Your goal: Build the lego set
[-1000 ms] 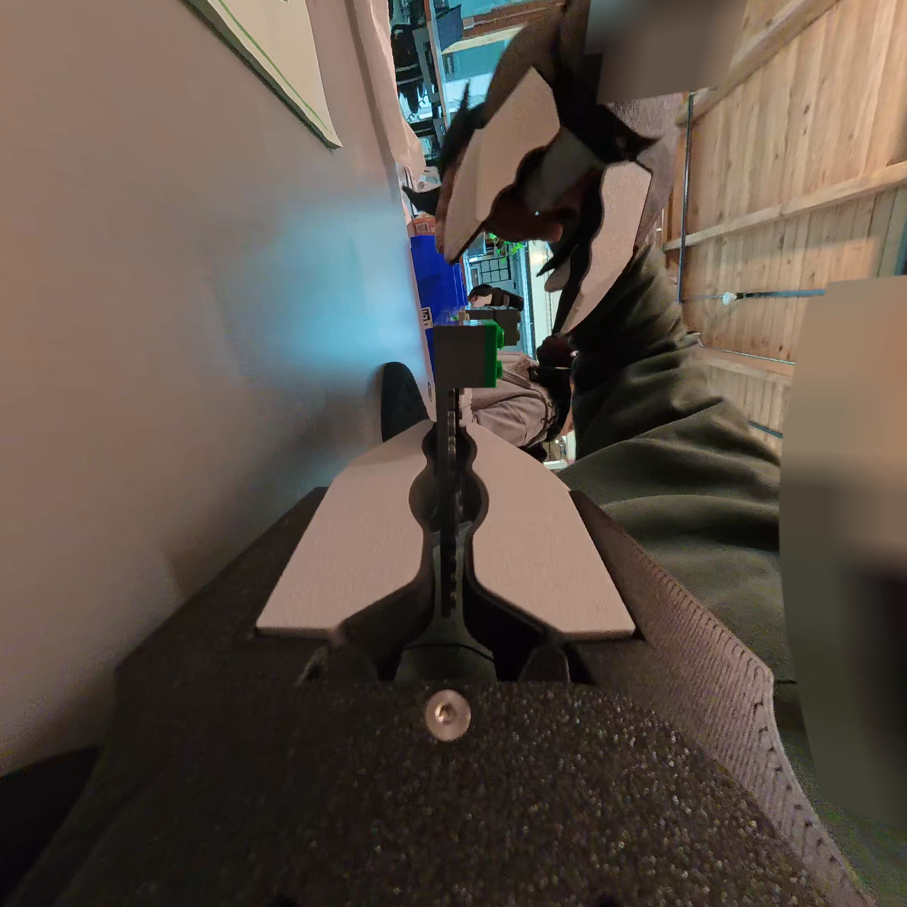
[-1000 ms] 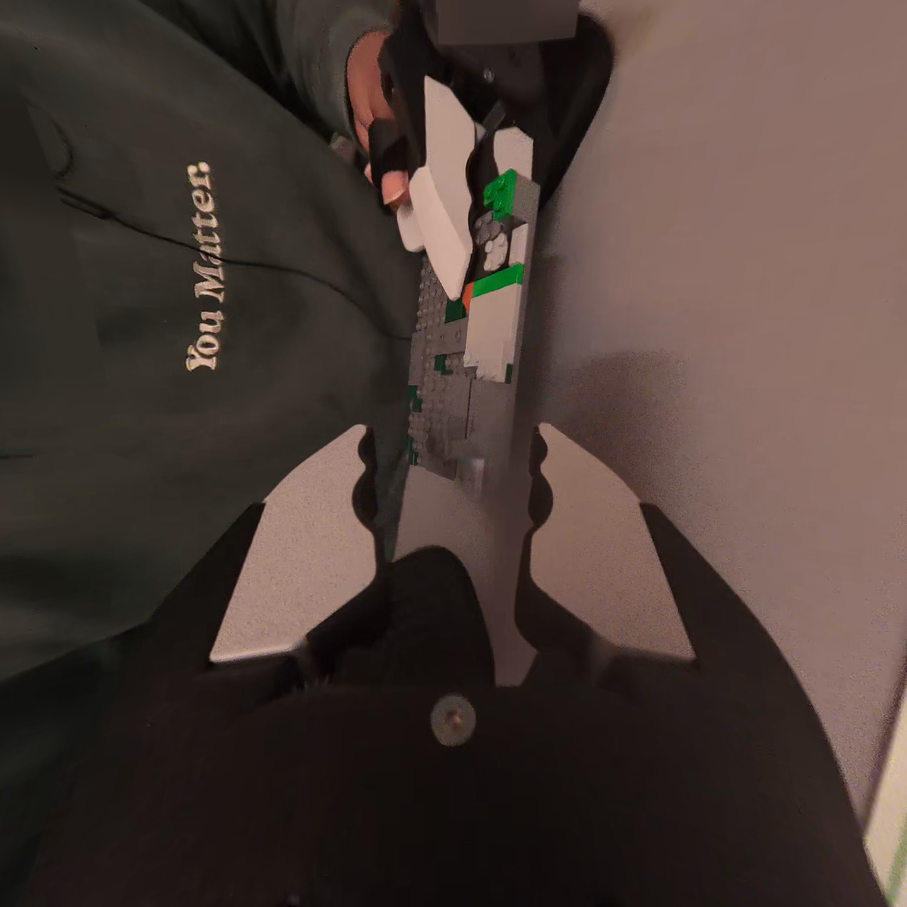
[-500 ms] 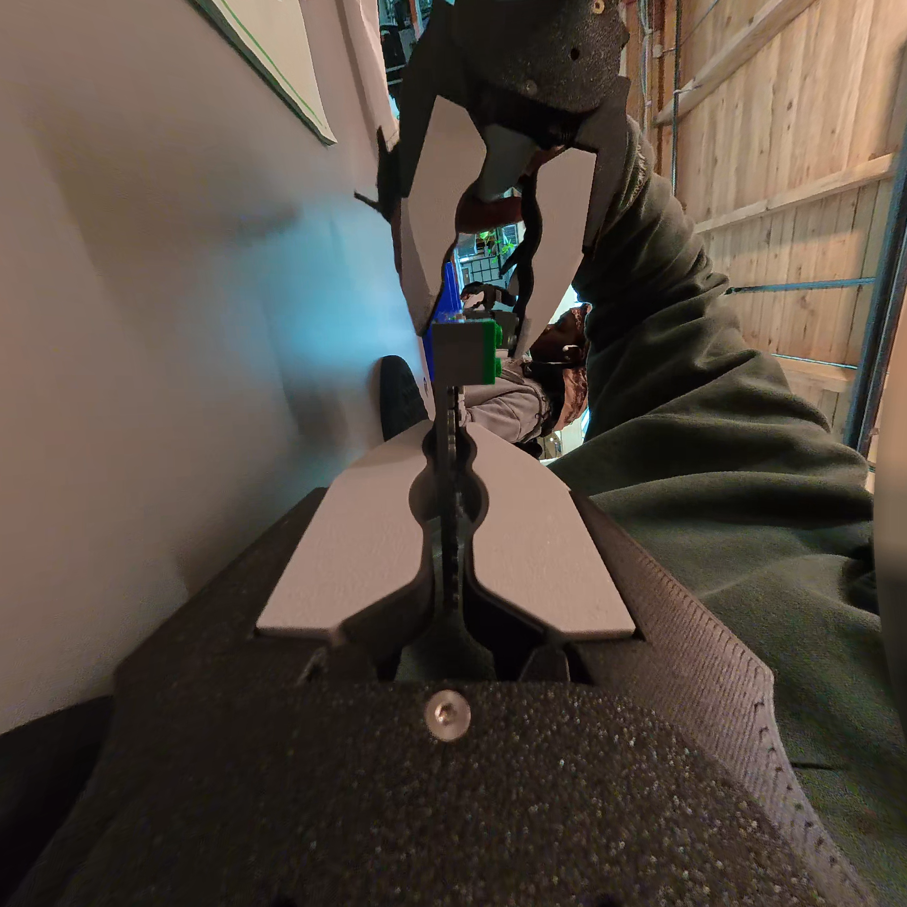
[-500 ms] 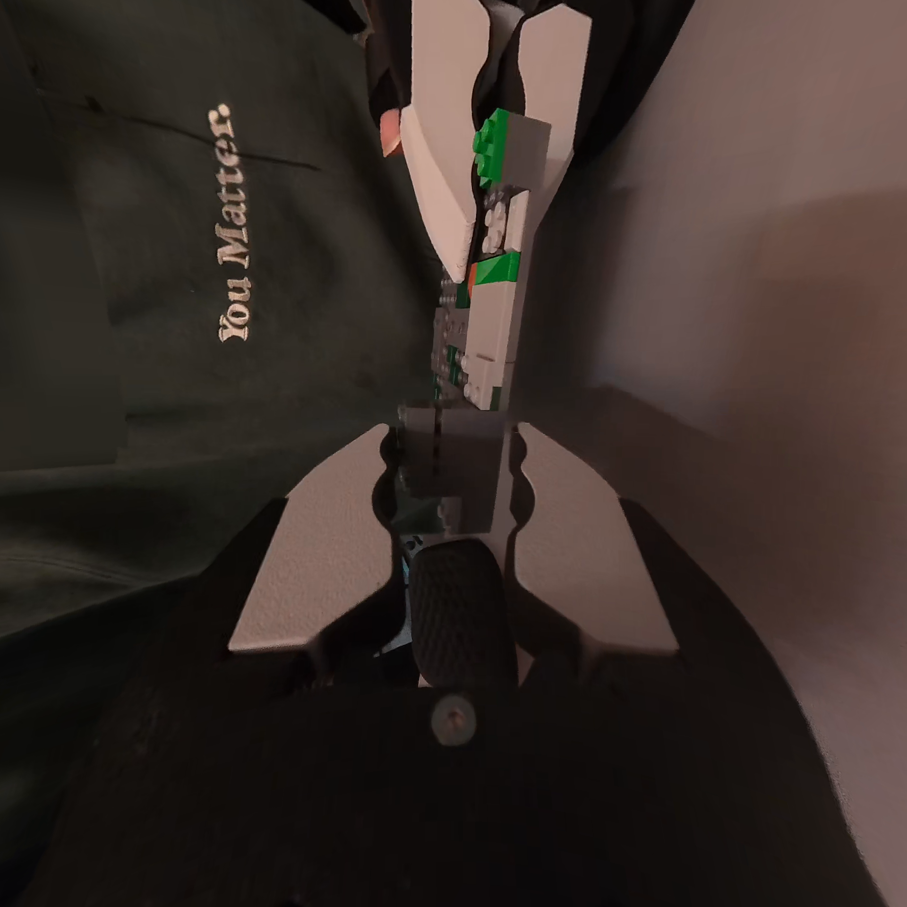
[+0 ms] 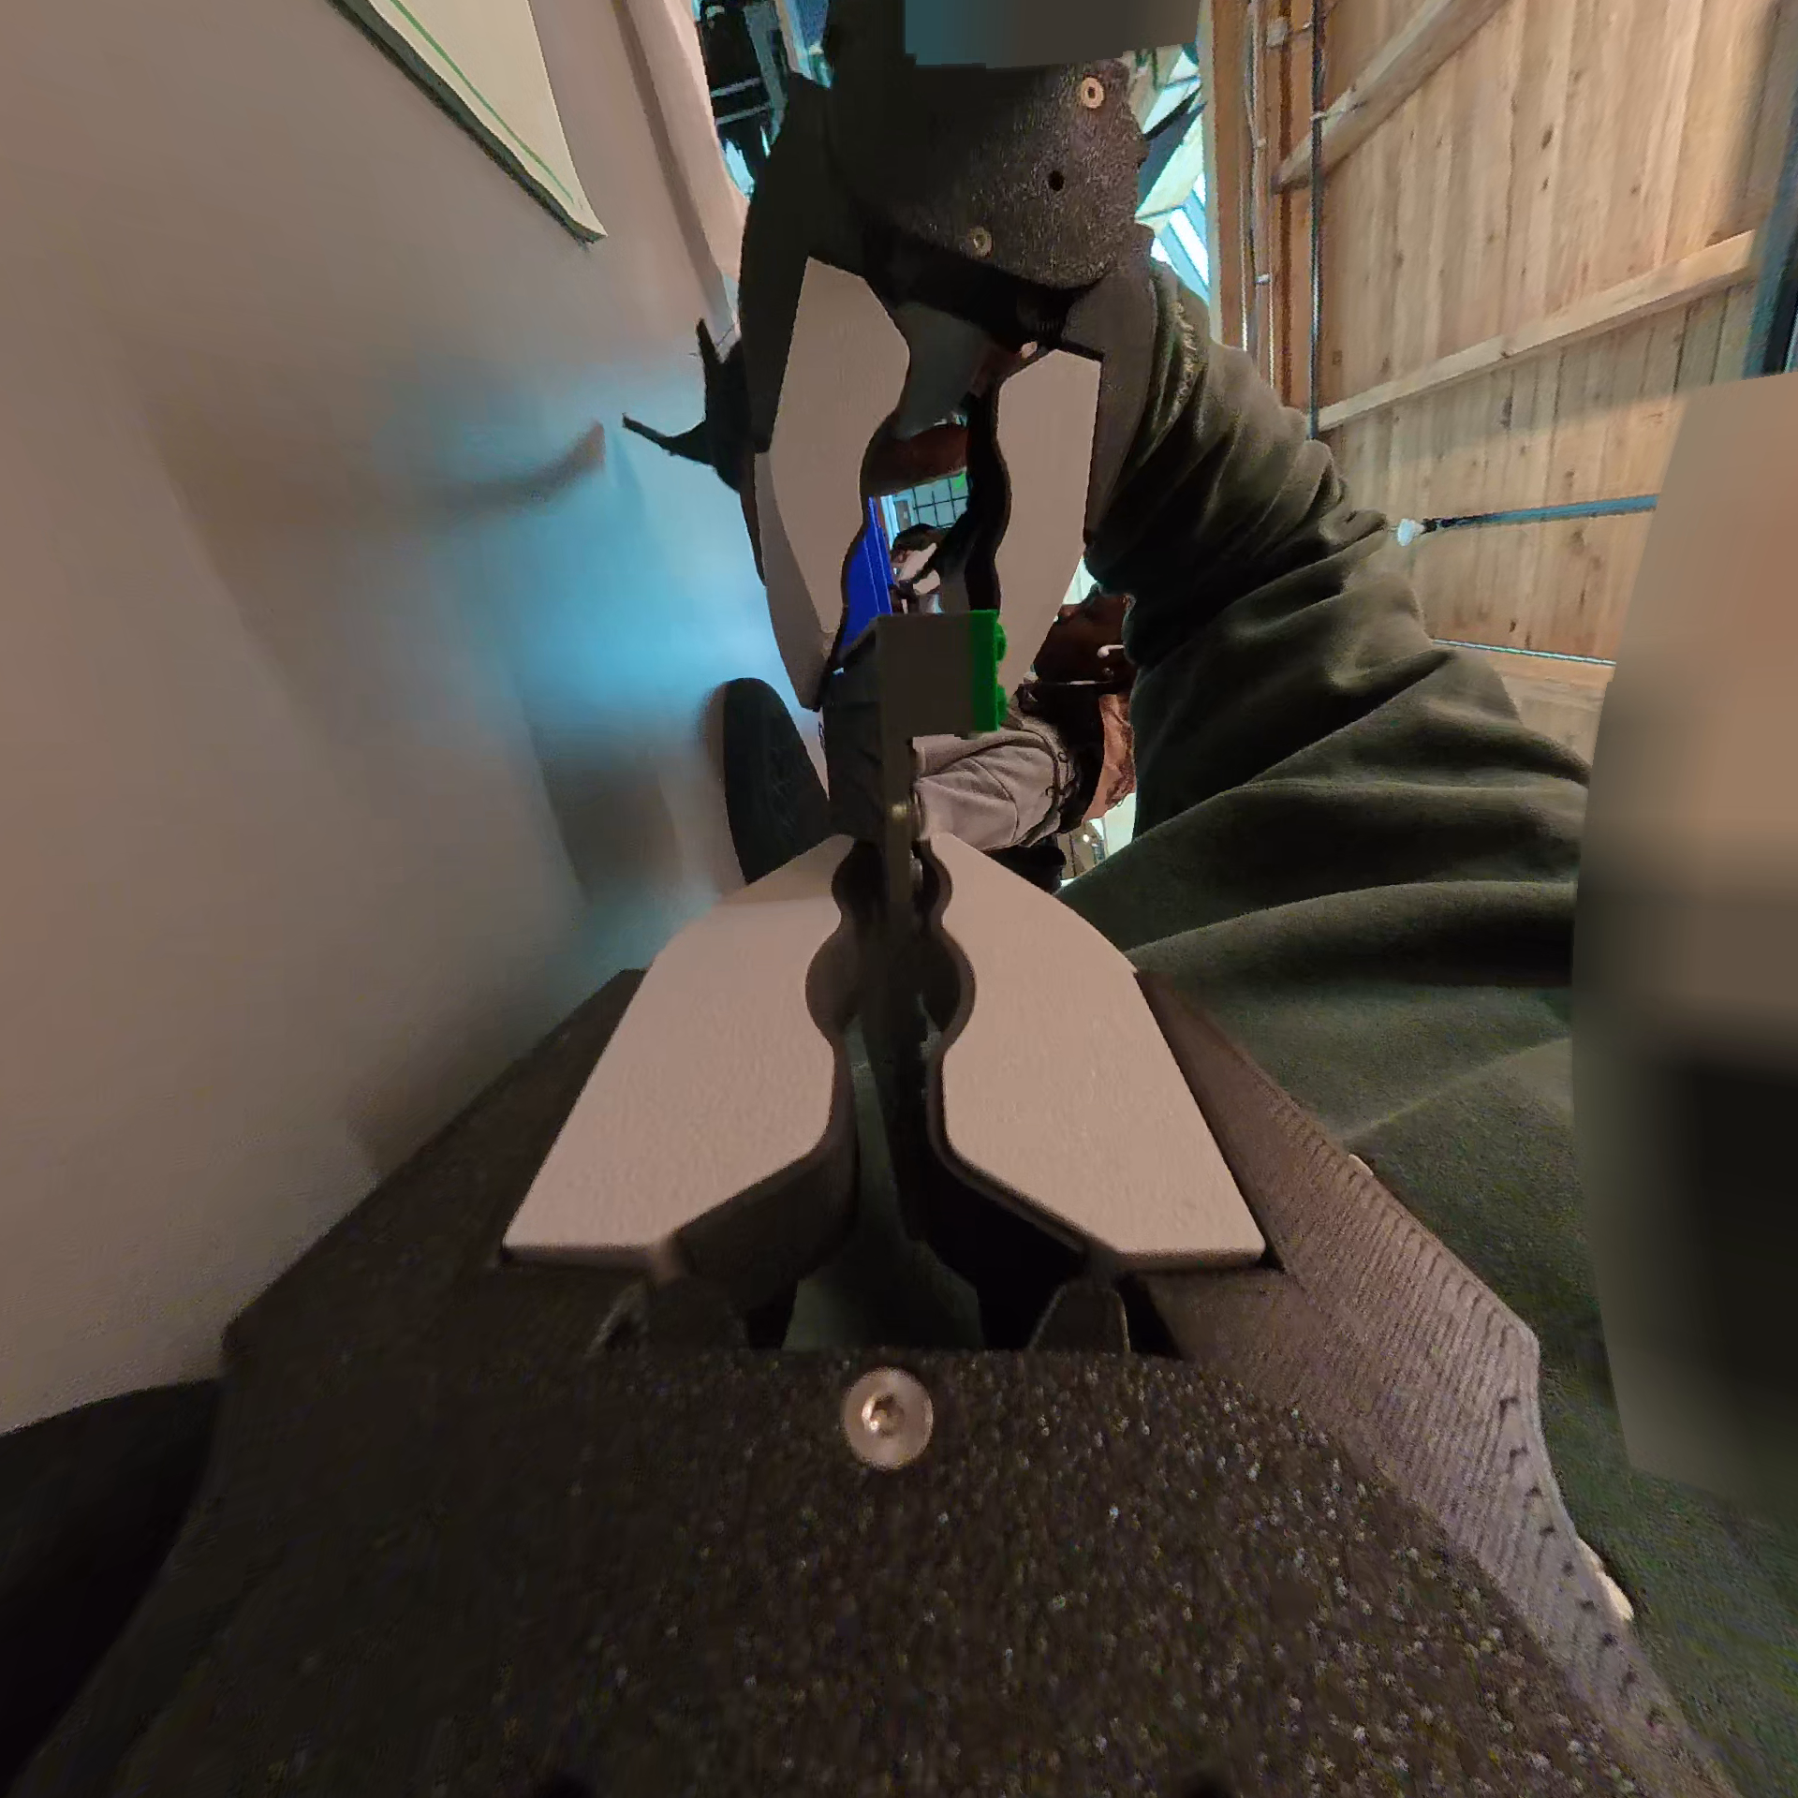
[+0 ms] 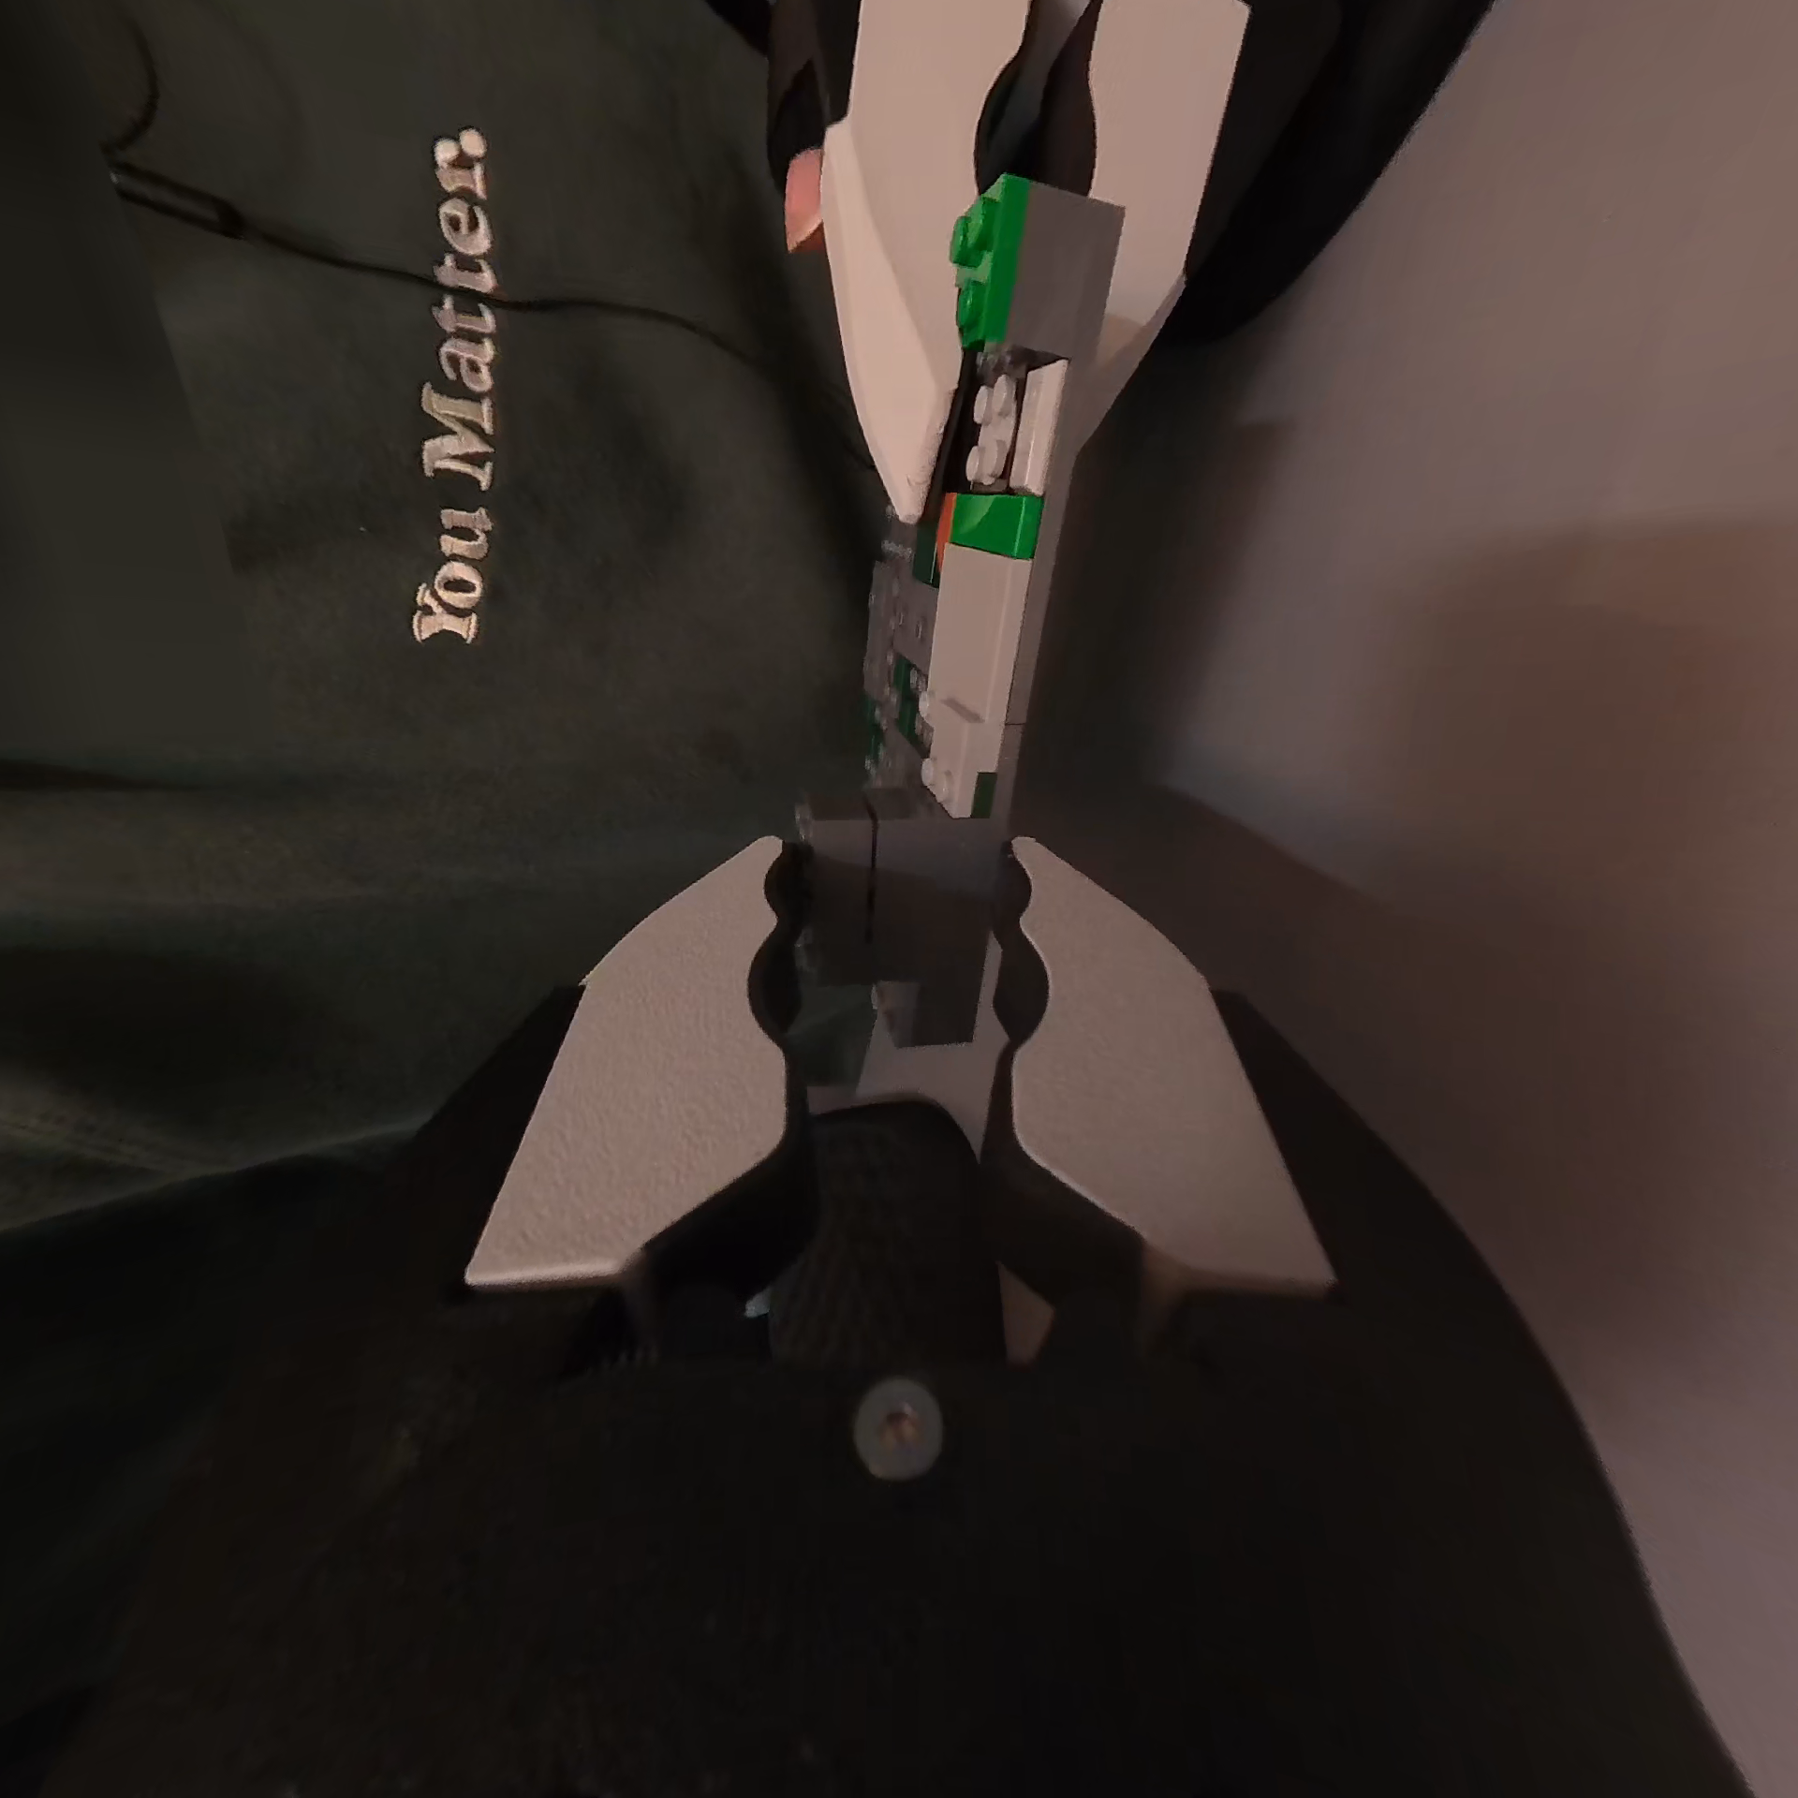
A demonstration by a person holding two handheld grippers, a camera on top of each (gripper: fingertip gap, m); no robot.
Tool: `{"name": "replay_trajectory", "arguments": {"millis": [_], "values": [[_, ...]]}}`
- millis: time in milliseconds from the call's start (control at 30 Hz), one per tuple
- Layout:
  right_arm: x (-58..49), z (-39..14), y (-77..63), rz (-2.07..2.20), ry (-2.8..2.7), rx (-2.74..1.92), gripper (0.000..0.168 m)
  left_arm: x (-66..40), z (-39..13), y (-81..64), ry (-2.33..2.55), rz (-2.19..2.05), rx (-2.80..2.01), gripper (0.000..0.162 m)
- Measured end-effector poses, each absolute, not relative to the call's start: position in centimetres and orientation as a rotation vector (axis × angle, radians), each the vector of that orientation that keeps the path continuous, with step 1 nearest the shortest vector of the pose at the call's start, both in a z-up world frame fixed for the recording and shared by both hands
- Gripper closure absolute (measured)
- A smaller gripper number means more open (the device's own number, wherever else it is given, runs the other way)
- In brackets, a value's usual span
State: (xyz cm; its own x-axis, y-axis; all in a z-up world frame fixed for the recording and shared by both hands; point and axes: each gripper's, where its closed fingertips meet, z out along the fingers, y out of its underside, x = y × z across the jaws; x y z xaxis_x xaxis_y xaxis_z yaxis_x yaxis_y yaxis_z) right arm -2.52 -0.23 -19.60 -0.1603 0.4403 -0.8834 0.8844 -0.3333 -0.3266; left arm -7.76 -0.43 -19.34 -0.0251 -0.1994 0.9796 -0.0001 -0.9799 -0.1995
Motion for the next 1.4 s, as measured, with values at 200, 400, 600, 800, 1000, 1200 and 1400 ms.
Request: {"name": "replay_trajectory", "arguments": {"millis": [200, 400, 600, 800, 1000, 1200, 1400], "values": [[-2.6, -19.6, -0.7, -1.556, 1.523, 1.716, 0.131, -7.9, -19.0, -0.6, 0.238, -2.133, -2.071, 0.152], [-2.6, -19.0, -1.1, -1.584, 1.646, 1.722, 0.131, -7.9, -18.2, -1.3, 0.449, -2.001, -2.016, 0.152], [-2.4, -18.5, -1.7, -1.567, 1.773, 1.775, 0.131, -7.7, -17.9, -2.0, 0.656, -1.831, -1.968, 0.154], [-2.1, -18.0, -2.8, -1.541, 1.875, 1.791, 0.123, -7.5, -17.8, -2.2, 0.751, -1.709, -1.913, 0.156], [-2.5, -18.6, -3.1, -1.534, 1.921, 1.844, 0.118, -7.5, -17.5, -2.0, 0.789, -1.590, -1.880, 0.156], [-3.1, -18.7, -2.9, -1.522, 2.029, 1.892, 0.129, -7.4, -17.6, -1.8, 0.864, -1.432, -1.839, 0.156], [-3.6, -18.8, -2.5, -1.530, 2.137, 1.947, 0.130, -7.9, -17.2, -1.5, 0.928, -1.323, -1.803, 0.156]]}}
